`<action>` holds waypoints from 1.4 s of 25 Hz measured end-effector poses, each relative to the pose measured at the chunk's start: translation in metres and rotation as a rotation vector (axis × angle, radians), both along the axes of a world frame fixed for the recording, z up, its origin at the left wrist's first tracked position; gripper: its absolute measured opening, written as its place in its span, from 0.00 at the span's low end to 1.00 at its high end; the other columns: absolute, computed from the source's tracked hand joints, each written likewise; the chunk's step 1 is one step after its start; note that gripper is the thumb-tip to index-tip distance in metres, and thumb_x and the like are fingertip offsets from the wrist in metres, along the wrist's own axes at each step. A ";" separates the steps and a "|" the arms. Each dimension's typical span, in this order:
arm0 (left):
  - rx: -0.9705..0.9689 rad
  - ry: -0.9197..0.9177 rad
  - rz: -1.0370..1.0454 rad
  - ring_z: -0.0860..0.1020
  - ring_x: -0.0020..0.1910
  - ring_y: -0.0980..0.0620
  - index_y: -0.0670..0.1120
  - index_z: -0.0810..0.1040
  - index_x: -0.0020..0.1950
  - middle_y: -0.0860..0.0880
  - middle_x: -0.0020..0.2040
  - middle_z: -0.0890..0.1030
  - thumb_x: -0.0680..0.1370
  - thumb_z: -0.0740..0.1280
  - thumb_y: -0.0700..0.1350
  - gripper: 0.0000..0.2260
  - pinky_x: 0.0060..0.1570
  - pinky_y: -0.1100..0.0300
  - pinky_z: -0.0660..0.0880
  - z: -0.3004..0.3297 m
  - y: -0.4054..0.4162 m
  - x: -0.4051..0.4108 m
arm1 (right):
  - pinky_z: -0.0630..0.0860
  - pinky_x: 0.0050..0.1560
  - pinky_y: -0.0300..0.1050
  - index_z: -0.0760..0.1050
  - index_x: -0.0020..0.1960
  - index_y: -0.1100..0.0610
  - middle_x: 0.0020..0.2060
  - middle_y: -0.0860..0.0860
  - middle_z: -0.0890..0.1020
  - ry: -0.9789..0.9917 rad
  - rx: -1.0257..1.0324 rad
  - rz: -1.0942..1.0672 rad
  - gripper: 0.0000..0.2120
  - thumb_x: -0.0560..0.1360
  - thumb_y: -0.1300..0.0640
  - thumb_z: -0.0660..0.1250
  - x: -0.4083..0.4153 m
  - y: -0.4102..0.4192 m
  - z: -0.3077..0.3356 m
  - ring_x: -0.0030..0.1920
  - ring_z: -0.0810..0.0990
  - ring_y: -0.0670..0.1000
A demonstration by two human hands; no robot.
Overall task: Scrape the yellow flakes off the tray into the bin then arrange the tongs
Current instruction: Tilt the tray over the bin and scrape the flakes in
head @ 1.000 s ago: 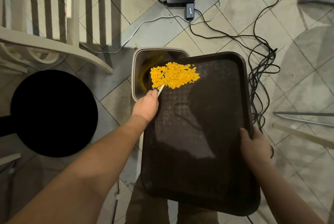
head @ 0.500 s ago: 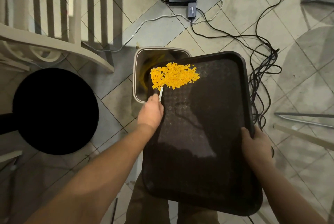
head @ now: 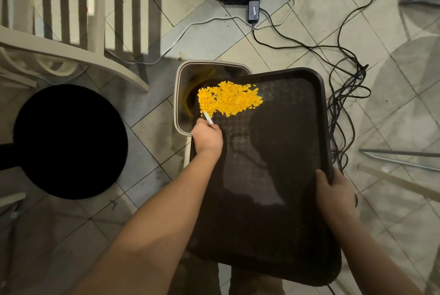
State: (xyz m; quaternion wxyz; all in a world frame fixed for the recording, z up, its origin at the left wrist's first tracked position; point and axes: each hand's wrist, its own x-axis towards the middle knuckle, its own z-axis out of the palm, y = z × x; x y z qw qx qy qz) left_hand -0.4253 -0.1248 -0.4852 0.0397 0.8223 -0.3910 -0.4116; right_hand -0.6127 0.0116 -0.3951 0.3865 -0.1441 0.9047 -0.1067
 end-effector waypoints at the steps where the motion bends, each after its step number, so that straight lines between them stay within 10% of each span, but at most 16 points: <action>1: -0.022 0.011 0.052 0.78 0.43 0.42 0.37 0.74 0.48 0.38 0.46 0.80 0.77 0.61 0.39 0.05 0.39 0.59 0.70 0.002 -0.001 -0.001 | 0.65 0.45 0.44 0.75 0.59 0.58 0.38 0.48 0.74 -0.001 0.000 0.004 0.12 0.78 0.56 0.59 -0.001 0.001 0.001 0.42 0.71 0.49; 17: -0.127 0.065 0.162 0.68 0.26 0.59 0.44 0.70 0.38 0.54 0.26 0.69 0.74 0.64 0.37 0.06 0.31 0.69 0.63 0.015 0.036 -0.008 | 0.69 0.49 0.48 0.74 0.61 0.55 0.48 0.53 0.80 -0.030 0.009 0.024 0.13 0.78 0.55 0.59 -0.009 -0.001 0.004 0.50 0.77 0.55; 23: -0.036 0.059 0.201 0.77 0.39 0.46 0.36 0.76 0.47 0.38 0.43 0.82 0.75 0.63 0.38 0.05 0.33 0.70 0.63 0.000 0.030 -0.008 | 0.66 0.46 0.45 0.74 0.60 0.57 0.40 0.48 0.74 0.009 0.006 0.008 0.13 0.78 0.56 0.59 -0.001 0.000 0.000 0.42 0.71 0.49; 35: -0.027 -0.006 -0.814 0.76 0.43 0.38 0.41 0.69 0.45 0.40 0.44 0.76 0.77 0.59 0.41 0.04 0.41 0.50 0.73 -0.006 0.003 0.078 | 0.65 0.45 0.44 0.74 0.59 0.56 0.37 0.46 0.72 0.039 0.037 0.018 0.12 0.78 0.55 0.60 0.001 0.003 0.001 0.41 0.70 0.49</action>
